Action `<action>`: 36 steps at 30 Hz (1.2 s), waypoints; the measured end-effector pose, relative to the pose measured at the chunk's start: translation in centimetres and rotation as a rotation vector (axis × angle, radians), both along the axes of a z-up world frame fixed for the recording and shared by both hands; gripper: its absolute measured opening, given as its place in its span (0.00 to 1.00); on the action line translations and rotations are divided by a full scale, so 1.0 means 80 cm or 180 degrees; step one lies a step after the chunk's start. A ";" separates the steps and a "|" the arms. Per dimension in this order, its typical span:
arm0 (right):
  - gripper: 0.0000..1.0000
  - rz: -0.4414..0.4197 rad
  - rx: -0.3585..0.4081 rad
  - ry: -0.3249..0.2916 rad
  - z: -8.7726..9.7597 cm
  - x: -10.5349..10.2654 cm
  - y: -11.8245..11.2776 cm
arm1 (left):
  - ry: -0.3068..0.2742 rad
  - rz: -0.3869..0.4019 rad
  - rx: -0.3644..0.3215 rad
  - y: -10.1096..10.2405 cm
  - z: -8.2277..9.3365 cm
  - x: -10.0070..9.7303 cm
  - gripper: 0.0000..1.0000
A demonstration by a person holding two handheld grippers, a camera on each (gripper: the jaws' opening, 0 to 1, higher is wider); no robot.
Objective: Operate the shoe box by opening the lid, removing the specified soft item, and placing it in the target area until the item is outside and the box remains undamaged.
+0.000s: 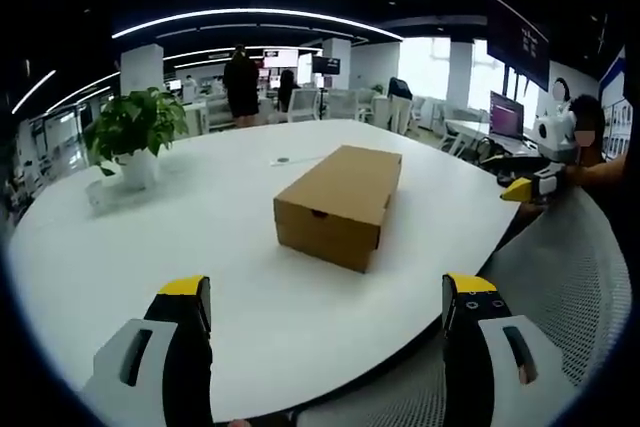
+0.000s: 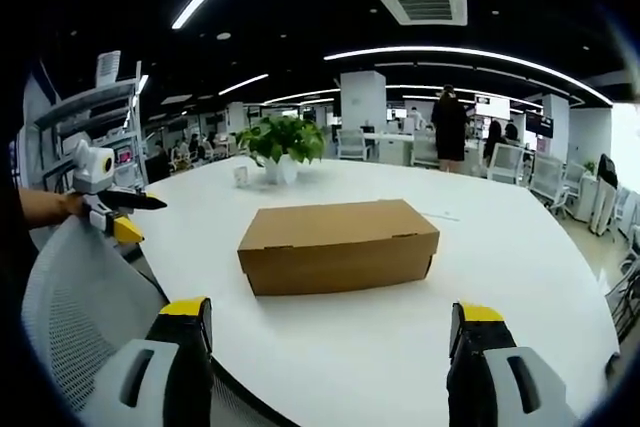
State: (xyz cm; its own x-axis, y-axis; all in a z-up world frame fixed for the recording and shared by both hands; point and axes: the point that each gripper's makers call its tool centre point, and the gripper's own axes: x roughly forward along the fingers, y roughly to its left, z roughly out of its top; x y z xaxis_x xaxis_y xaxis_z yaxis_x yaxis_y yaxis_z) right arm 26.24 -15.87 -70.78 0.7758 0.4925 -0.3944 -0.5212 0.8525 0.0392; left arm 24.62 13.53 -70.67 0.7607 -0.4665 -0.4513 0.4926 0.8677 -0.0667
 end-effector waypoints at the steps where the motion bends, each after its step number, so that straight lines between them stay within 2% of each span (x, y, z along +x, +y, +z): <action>1: 0.99 0.0007 0.0003 0.0003 0.000 0.000 0.000 | 0.0004 0.0006 0.0008 0.000 0.000 0.000 1.00; 6: 0.99 0.0016 -0.0017 0.0017 -0.001 0.001 0.001 | 0.0018 0.0046 0.0053 0.003 -0.002 0.002 1.00; 11: 0.99 0.0000 -0.0039 0.0066 -0.003 0.001 -0.001 | 0.0214 0.0138 0.0218 0.012 -0.015 0.000 1.00; 16: 0.99 -0.0004 -0.0080 0.0082 -0.003 0.001 -0.002 | 0.0219 0.0173 0.0238 0.015 -0.010 0.001 1.00; 20: 0.99 -0.0004 -0.0095 0.0114 0.001 0.004 -0.006 | 0.0215 0.0153 0.0374 0.016 -0.001 0.003 1.00; 26: 0.99 -0.0019 -0.0067 0.0011 0.024 0.023 -0.015 | 0.0166 0.0173 0.0309 0.008 0.032 0.021 1.00; 29: 0.99 0.0009 -0.0012 0.0042 0.033 0.034 -0.019 | 0.0134 0.0147 0.0355 0.001 0.042 0.030 1.00; 36: 0.98 0.0196 -0.0127 0.0099 0.038 0.051 -0.023 | 0.0150 0.0131 0.0235 -0.022 0.046 0.044 1.00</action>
State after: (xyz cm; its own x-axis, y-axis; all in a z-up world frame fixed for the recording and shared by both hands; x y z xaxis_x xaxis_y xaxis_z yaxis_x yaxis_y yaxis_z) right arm 30.29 -17.69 -67.78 0.7316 0.5223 -0.4381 -0.5718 0.8201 0.0226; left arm 28.13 11.79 -66.99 0.7556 -0.3995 -0.5191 0.4543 0.8905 -0.0240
